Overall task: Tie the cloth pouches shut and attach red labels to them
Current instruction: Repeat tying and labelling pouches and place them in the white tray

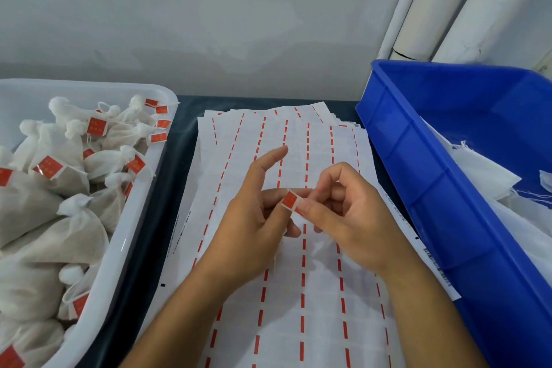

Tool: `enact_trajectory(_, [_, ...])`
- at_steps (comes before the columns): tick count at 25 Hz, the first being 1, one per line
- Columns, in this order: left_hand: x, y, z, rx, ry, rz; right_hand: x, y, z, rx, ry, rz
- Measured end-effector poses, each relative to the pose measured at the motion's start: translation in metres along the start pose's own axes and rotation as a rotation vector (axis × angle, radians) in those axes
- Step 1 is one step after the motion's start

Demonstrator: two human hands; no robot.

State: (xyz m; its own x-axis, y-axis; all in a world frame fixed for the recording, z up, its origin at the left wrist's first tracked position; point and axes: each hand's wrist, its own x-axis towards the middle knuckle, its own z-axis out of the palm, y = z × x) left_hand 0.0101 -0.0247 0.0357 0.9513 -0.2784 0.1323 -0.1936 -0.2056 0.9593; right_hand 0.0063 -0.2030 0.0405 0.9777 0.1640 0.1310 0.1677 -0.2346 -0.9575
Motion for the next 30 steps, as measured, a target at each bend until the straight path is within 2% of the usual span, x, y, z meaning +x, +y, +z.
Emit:
enact_trajectory(5, [-0.003, -0.001, 0.002, 0.238, -0.062, 0.082, -0.004, 0.000, -0.008, -0.180, -0.010, 0.030])
enact_trajectory(8, [-0.004, -0.002, 0.002, 0.278, -0.061, 0.087, -0.004, -0.001, -0.010, -0.207, -0.063, 0.035])
enact_trajectory(13, [-0.004, -0.003, 0.001, 0.284, -0.049, 0.041, -0.004, -0.004, -0.012, -0.109, -0.091, 0.039])
enact_trajectory(20, [-0.006, 0.000, 0.003, 0.289, -0.053, 0.033, -0.004, -0.005, 0.001, -0.088, 0.012, 0.083])
enact_trajectory(30, [-0.006, 0.000, 0.006, 0.192, 0.020, 0.071, -0.001, 0.000, -0.003, 0.201, 0.154, 0.226])
